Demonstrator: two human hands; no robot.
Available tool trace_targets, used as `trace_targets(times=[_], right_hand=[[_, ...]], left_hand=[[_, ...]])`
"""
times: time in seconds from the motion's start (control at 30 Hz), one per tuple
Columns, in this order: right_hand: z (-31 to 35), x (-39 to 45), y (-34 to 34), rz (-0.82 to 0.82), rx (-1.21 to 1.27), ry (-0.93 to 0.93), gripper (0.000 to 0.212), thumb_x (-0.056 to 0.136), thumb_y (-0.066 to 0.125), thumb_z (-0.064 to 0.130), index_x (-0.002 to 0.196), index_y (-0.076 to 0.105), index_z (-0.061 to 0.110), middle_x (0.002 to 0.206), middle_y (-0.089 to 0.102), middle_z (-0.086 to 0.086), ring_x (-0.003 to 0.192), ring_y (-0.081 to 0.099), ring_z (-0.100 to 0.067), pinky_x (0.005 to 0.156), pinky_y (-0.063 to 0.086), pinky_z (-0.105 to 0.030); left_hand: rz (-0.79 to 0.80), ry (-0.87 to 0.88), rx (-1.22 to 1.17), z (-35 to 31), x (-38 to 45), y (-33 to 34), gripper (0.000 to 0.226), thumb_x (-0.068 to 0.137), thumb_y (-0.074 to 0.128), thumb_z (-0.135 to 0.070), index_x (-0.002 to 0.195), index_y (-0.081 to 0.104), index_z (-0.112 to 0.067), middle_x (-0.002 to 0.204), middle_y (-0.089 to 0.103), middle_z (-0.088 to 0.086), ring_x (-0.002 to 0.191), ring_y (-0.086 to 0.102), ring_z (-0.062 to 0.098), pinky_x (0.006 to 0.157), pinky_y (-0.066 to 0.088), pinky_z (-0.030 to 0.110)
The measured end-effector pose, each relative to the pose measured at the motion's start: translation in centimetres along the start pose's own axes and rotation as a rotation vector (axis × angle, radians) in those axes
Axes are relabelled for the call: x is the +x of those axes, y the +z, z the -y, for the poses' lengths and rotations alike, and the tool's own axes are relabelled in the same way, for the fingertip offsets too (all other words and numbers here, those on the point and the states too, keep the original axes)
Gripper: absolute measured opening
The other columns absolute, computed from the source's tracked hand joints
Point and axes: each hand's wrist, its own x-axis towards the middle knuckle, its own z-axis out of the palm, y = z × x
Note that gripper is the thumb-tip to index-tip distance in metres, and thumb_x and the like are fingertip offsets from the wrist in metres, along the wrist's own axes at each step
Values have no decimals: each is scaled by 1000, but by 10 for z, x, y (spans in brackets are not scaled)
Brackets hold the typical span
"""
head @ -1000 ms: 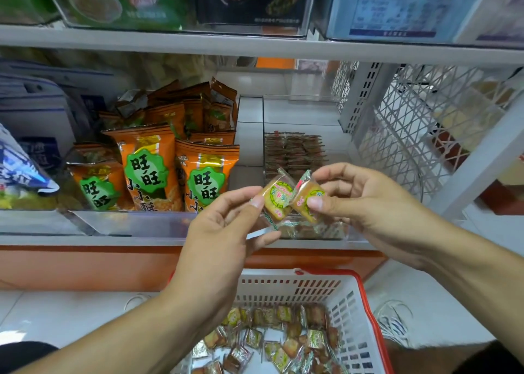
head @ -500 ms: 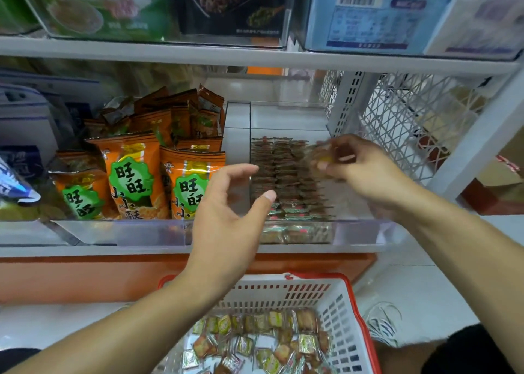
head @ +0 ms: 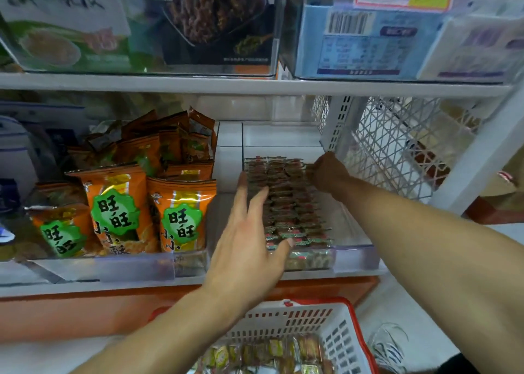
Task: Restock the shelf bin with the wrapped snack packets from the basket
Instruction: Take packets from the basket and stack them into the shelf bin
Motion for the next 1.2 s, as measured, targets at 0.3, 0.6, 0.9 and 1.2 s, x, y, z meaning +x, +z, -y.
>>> trace_targets(times=[0.3, 0.6, 0.9, 1.2], right_hand=[[-9, 22, 14, -105, 65, 33, 65, 96, 61, 7, 150, 26, 4, 137, 50, -26, 113, 55, -35, 83, 43, -31], [3, 22, 15, -14, 278, 152, 54, 98, 51, 7, 148, 32, 2, 146, 45, -23, 130, 49, -36, 105, 44, -40], [75, -97, -28, -443, 770, -389, 43, 77, 37, -15, 101, 62, 11, 97, 68, -6, 88, 64, -18, 76, 53, -40], [-38, -263, 126, 10, 405, -497, 25, 82, 47, -8, 77, 61, 12, 78, 61, 2, 75, 54, -12, 68, 40, -28]], left_hand=[[-2, 28, -6, 7, 0, -4, 85, 90, 65, -56, 153, 9, -48, 162, -9, -31, 151, 29, 16, 114, 38, 36], [7, 93, 33, 16, 4, -4, 86, 88, 67, -55, 154, 13, -45, 166, -7, -24, 152, 28, 17, 112, 36, 31], [-152, 286, -35, 4, -29, -32, 29, 83, 67, -19, 100, 47, -32, 118, 61, -1, 113, 53, 16, 93, 47, 33], [748, -83, 499, 91, -92, -6, 29, 88, 61, -30, 117, 54, -28, 122, 66, -1, 108, 62, 21, 89, 52, 35]])
